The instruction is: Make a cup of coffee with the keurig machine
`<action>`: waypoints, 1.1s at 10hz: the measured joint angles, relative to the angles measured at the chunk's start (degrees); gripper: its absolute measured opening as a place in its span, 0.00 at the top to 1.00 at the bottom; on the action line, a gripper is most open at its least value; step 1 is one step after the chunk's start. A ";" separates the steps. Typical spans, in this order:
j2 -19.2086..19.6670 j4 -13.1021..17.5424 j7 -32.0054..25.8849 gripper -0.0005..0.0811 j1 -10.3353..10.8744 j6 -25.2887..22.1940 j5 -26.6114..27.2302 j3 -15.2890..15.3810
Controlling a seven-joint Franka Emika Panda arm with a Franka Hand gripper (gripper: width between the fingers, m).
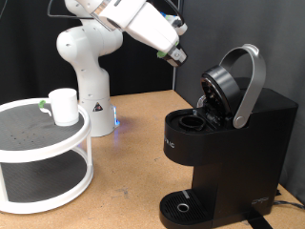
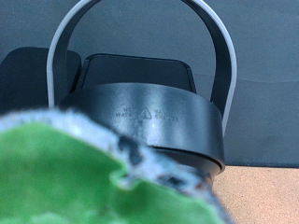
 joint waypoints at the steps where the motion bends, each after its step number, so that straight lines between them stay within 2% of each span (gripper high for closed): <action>1: -0.06 -0.24 0.00 0.40 -0.03 2.07 0.00 0.38; 2: -0.20 -0.73 0.00 0.40 -0.04 4.36 0.00 1.00; 3: -0.18 -0.75 0.00 0.40 -0.05 3.60 0.00 0.86; 5: 0.81 -0.49 -0.94 0.40 -0.08 -1.75 -0.73 -0.12; 6: 1.52 -0.86 -1.04 0.40 -0.08 -1.77 -1.02 -0.18; 9: 3.81 -2.70 -1.98 0.40 -0.01 2.89 -0.82 0.44; 11: 5.35 -3.01 -4.07 0.40 0.03 4.15 0.49 0.73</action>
